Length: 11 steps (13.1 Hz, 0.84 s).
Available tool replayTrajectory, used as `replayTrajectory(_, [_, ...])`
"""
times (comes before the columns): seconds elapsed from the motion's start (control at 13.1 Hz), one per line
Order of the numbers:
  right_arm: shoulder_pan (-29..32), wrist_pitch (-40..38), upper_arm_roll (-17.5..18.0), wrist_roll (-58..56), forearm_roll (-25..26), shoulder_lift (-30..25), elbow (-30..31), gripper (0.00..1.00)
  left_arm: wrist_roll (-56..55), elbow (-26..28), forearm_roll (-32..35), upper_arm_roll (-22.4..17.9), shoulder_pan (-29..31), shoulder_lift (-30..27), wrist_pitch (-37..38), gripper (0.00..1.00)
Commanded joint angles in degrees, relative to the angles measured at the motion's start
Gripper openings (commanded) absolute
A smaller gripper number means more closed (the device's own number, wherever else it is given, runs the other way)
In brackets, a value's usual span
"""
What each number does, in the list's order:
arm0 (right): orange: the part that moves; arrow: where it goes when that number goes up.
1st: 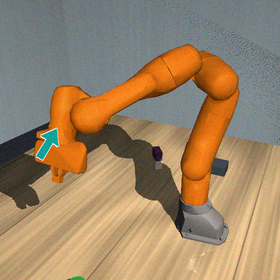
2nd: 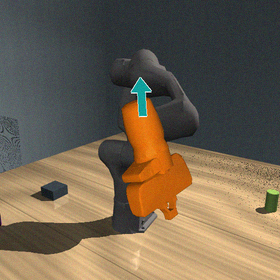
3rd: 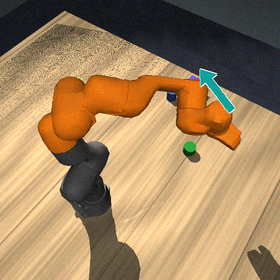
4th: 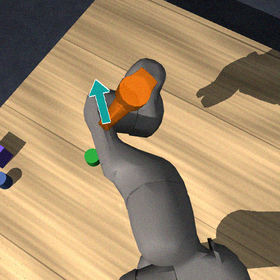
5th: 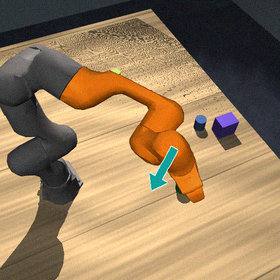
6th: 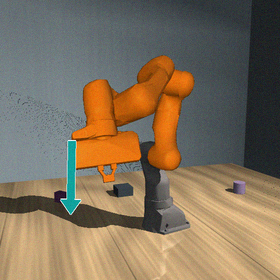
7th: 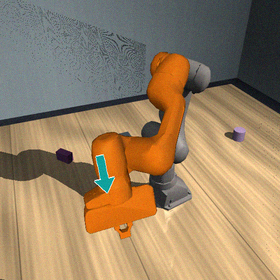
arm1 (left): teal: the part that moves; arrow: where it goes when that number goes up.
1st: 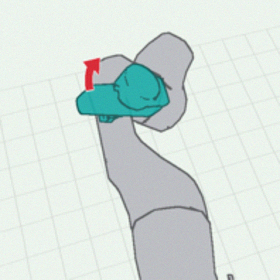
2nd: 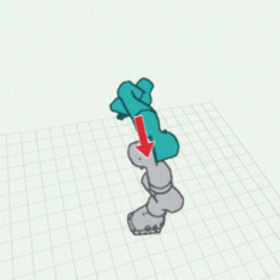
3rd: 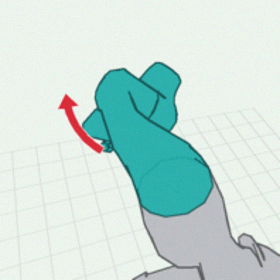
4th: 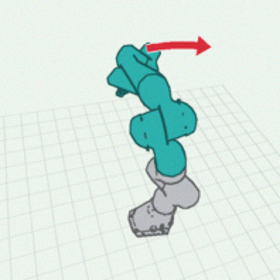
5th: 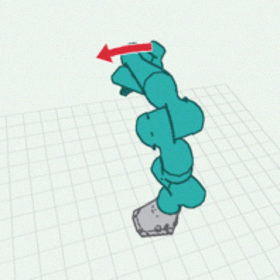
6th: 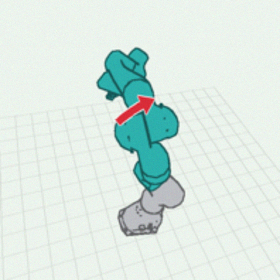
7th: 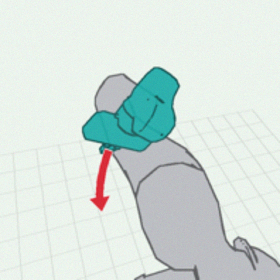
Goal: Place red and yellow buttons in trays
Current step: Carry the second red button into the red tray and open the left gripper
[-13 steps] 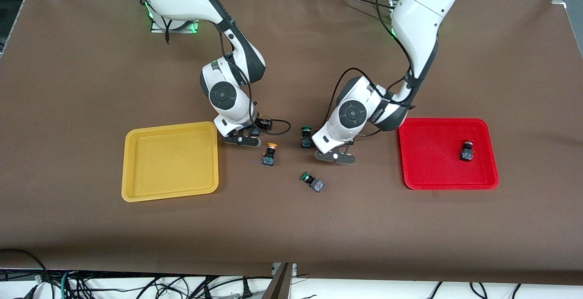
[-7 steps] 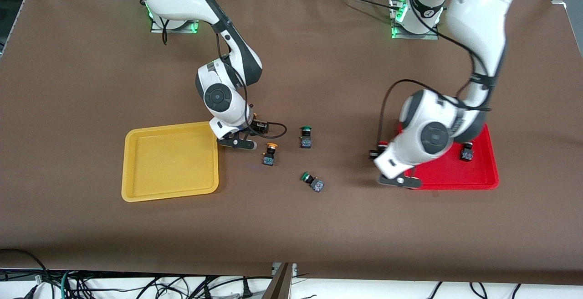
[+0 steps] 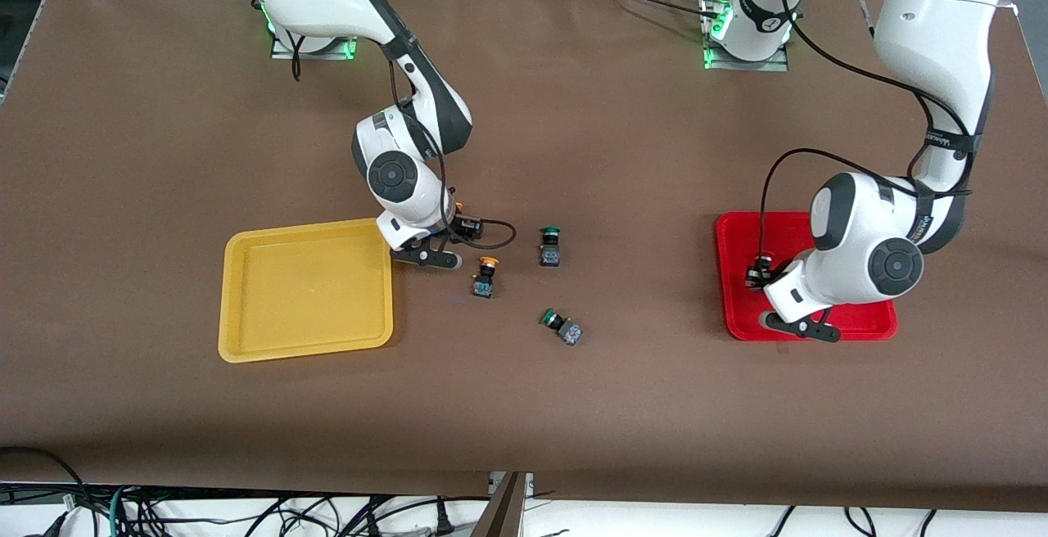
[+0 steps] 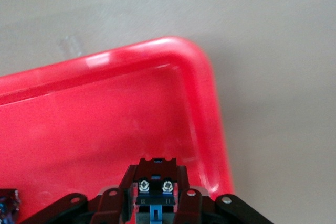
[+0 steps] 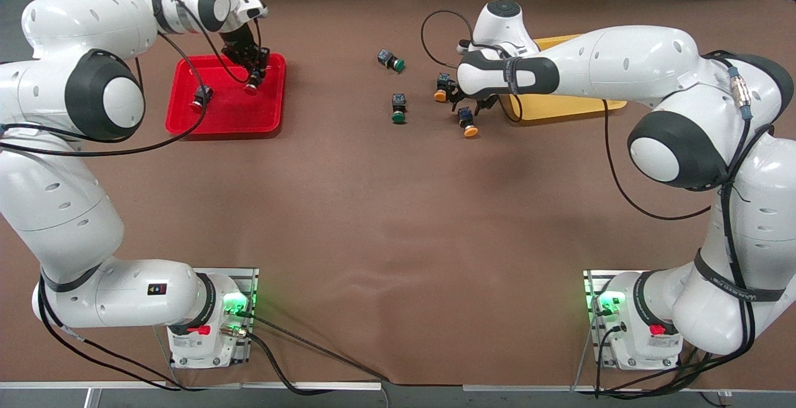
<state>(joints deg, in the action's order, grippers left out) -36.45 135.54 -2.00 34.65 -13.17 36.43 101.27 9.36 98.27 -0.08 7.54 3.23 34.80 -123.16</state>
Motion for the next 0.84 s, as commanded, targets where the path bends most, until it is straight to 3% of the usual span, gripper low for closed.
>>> replayTrajectory(0.0, [-1.1, 0.3, -0.1, 0.2, -0.3, -0.2, 0.9, 0.67, 3.5, 6.4, 0.6, 0.9, 2.3, -2.9, -4.4, 0.00])
replayTrajectory(0.38, [-1.1, 0.6, -0.1, -0.1, -0.2, 0.2, 0.9, 0.63, 3.5, 9.7, 0.7, 0.9, 2.3, -3.0, -7.9, 0.04])
replayTrajectory(0.53, [-1.1, 0.6, -0.1, -0.1, -0.2, 0.3, 0.9, 0.54, 3.5, 9.8, 0.7, 1.0, 2.3, -3.2, -7.5, 0.06])
replayTrajectory(0.69, [-1.1, 0.6, -0.2, -0.4, -0.2, 0.3, 0.9, 0.39, 2.5, 9.5, 0.6, 1.0, 2.2, -3.3, -7.4, 0.58])
replayTrajectory(0.76, [-0.9, 0.5, -0.1, -0.6, -0.2, 0.2, 0.9, 0.32, 2.4, 9.0, 0.5, 1.0, 2.0, -3.3, -7.1, 0.94])
